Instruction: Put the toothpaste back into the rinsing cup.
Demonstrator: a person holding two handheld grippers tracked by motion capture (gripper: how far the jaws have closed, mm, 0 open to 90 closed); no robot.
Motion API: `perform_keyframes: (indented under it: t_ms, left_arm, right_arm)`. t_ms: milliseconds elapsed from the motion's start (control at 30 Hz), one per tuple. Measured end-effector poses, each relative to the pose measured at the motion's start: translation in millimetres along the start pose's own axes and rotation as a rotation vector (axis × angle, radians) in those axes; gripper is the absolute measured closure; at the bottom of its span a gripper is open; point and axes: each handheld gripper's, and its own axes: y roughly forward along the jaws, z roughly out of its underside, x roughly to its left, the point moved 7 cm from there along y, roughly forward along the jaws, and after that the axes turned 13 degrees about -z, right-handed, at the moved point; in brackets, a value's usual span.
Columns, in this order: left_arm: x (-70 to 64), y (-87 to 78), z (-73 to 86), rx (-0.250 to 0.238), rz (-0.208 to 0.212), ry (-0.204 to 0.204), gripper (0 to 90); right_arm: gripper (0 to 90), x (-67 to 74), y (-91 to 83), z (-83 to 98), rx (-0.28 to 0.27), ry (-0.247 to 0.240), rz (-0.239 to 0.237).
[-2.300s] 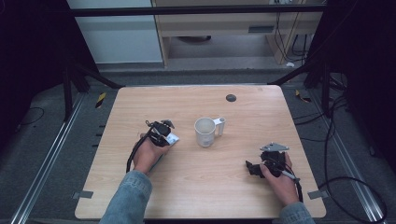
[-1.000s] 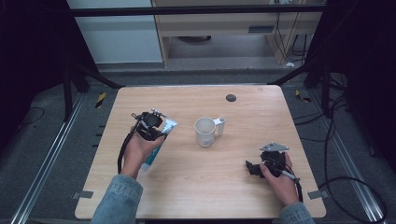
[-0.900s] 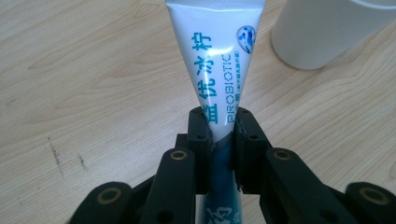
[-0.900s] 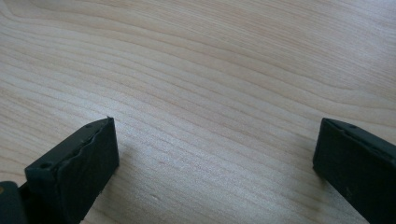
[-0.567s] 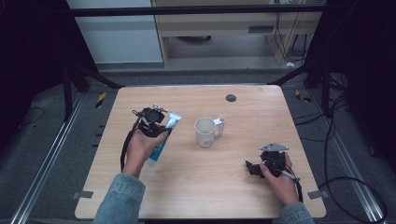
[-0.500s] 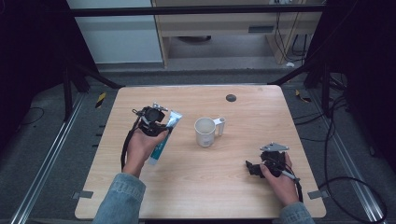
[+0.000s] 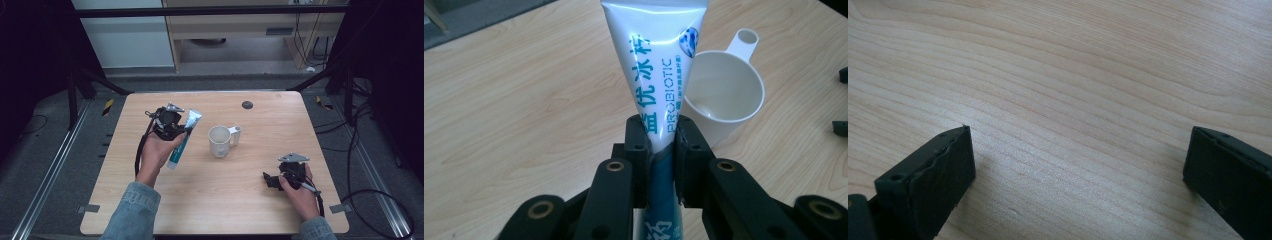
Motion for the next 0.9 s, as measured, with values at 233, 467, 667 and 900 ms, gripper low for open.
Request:
perform_keyframes:
  t_ms: [233, 467, 667, 900]
  left_arm:
    - [-14.3, -4.9, -14.5, -0.061, 0.008, 0.02, 78.6]
    - [-25.1, -4.3, -28.2, -0.088, 0.015, 0.028, 78.6]
    - [-34.0, -4.2, -39.2, -0.114, 0.018, 0.038, 78.6]
    - [-41.8, -4.7, -47.2, -0.125, 0.023, 0.054, 78.5]
  right_arm:
    - [0.4, -0.1, 0.0, 0.0, 0.0, 0.0, 0.0]
    - [0.4, 0.2, 0.1, 0.0, -0.001, 0.001, -0.001]
    - [0.5, 0.2, 0.1, 0.0, -0.001, 0.001, -0.001]
    - [0.5, 0.1, 0.0, 0.1, 0.001, 0.0, -0.001]
